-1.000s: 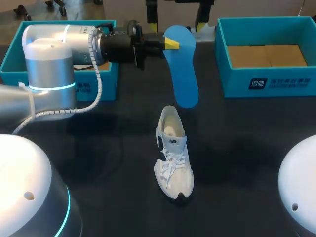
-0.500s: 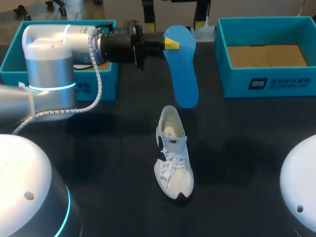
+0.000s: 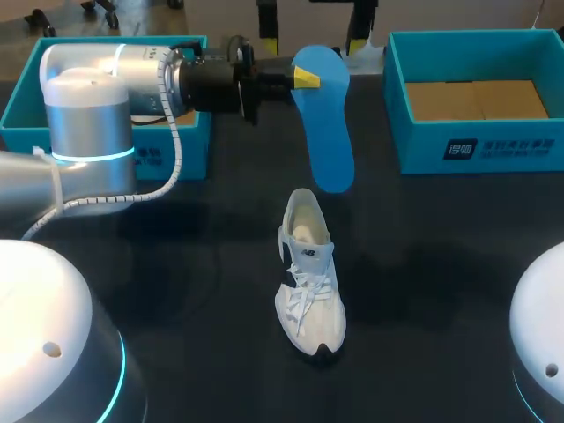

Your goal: Take the shoe out of the shoebox, open the shoe tongue, remove and reinsert the insole, then place the shoe into the shoebox

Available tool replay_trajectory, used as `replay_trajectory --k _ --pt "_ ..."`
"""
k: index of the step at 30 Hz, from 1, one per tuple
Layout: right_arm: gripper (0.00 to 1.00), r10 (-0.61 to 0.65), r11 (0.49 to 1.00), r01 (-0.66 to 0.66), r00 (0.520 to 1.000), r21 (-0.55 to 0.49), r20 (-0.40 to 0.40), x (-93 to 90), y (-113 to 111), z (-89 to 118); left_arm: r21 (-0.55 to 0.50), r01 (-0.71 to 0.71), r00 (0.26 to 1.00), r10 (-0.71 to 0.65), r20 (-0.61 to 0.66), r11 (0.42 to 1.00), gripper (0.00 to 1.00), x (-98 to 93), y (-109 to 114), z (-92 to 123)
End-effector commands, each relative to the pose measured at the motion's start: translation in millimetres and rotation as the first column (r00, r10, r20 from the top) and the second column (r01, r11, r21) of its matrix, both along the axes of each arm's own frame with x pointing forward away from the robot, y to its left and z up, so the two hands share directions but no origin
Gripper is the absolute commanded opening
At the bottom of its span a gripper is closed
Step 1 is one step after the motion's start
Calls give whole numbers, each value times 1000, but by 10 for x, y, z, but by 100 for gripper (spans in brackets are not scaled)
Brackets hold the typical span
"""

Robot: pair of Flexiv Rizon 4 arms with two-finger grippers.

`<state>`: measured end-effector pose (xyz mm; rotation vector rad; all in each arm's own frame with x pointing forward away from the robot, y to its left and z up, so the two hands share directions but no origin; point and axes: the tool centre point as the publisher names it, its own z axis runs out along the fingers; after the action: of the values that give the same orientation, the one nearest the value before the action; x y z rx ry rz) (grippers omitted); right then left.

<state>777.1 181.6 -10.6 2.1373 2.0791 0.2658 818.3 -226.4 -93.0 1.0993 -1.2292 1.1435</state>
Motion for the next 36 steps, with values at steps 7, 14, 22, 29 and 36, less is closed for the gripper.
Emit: replay_trajectory --k 7,14,22,29,36 --pt "100 -39 983 35 999 180 14 -12 -375 -50 2 0 1000 0 1 1000 0 -8 5 0" --pt "100 -66 959 58 998 276 19 -6 -527 -44 2 0 1000 0 1 1000 0 -8 5 0" --pt "100 -41 886 18 998 463 40 31 -675 -39 2 0 1000 0 1 1000 0 -8 5 0" --pt "100 20 803 -47 998 594 52 54 -815 -50 2 0 1000 0 1 1000 0 -8 5 0" --pt "100 24 716 -42 999 697 35 72 -945 -99 2 0 1000 0 1 1000 0 -8 5 0"
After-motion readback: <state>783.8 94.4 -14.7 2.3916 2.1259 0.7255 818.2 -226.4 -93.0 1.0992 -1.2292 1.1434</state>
